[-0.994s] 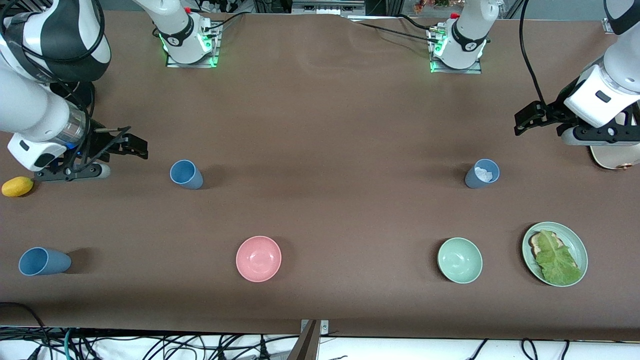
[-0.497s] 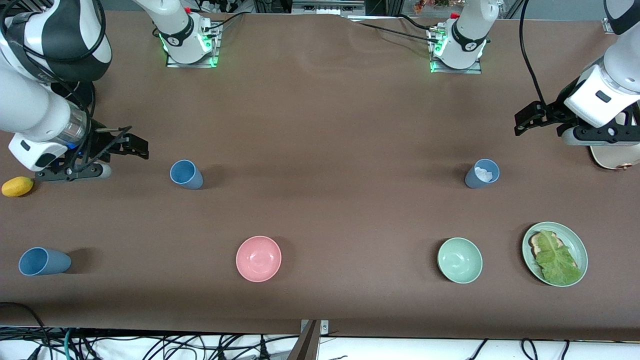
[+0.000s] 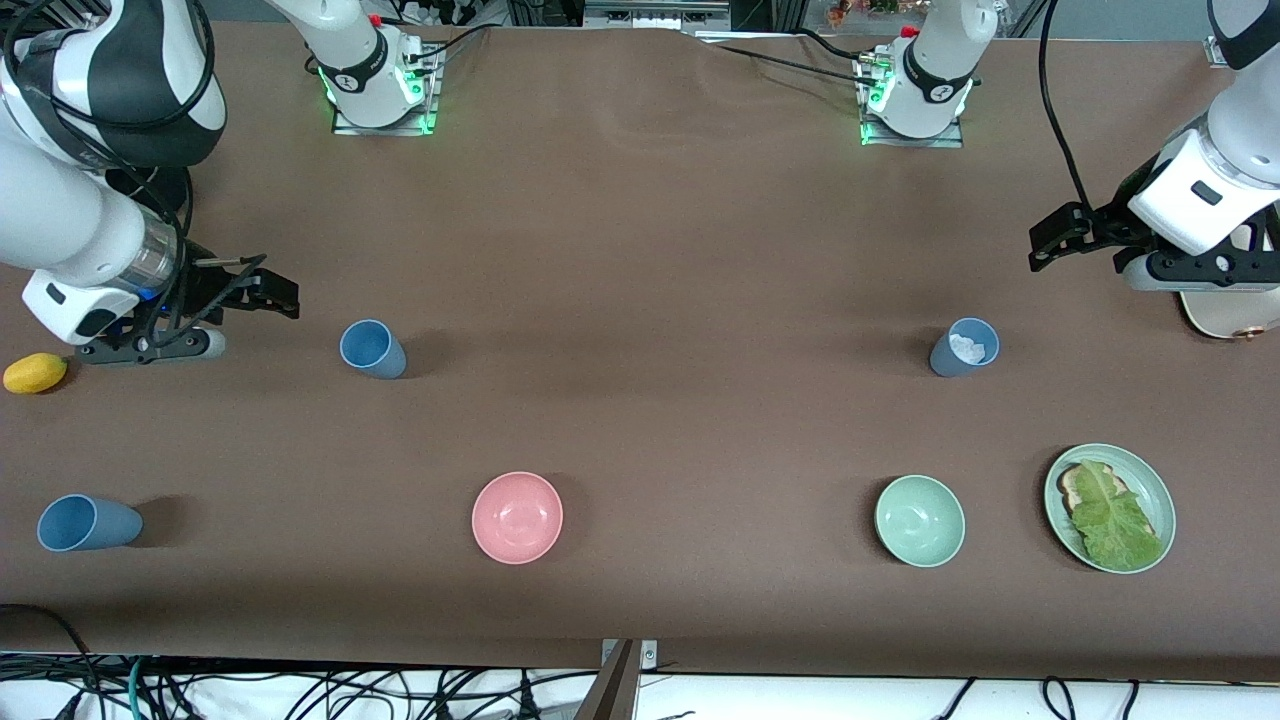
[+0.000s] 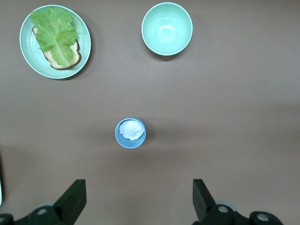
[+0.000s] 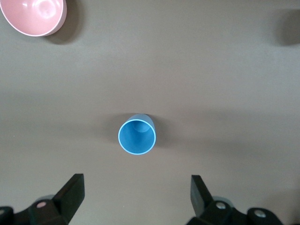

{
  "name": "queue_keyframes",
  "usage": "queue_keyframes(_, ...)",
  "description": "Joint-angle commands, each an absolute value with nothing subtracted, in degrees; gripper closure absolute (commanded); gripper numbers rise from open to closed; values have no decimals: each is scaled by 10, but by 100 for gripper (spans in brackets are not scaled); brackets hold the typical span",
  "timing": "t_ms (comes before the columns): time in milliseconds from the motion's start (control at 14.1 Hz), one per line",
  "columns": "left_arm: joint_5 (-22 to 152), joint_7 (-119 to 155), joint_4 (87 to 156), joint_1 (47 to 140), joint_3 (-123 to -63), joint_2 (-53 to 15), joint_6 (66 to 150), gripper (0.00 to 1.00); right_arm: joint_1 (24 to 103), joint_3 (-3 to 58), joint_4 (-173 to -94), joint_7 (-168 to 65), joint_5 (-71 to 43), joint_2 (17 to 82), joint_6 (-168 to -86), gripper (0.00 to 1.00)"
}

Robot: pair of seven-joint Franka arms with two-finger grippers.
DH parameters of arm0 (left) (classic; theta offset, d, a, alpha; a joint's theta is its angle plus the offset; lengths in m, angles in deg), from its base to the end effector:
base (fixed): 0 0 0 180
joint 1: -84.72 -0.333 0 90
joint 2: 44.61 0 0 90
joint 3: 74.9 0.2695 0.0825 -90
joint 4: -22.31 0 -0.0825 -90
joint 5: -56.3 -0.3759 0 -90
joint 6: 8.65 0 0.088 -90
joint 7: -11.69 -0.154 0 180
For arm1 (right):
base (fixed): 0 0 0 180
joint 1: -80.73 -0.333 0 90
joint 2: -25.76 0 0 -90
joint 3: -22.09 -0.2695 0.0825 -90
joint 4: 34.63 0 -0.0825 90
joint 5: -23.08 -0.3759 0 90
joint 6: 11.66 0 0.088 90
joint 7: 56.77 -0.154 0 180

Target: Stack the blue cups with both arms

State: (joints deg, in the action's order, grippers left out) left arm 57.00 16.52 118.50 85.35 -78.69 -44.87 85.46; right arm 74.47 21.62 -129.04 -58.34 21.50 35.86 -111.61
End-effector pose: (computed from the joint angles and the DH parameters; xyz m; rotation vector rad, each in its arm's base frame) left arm 0.5450 -0.0440 0.4894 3.1319 0.0129 -0.0511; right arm 0.5841 0.0725 0.4091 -3.1137 -0.1311 0.1270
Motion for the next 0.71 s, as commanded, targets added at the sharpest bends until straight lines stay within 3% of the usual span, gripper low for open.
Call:
queue_keyframes(0, 574, 149, 1188, 853, -783, -457, 856, 0, 749, 211, -1293, -581, 223, 356, -1113, 0)
queue_keyframes(639, 574, 148, 1186, 848, -782, -451, 853, 0, 749, 211, -1294, -581, 223, 357, -1112, 0)
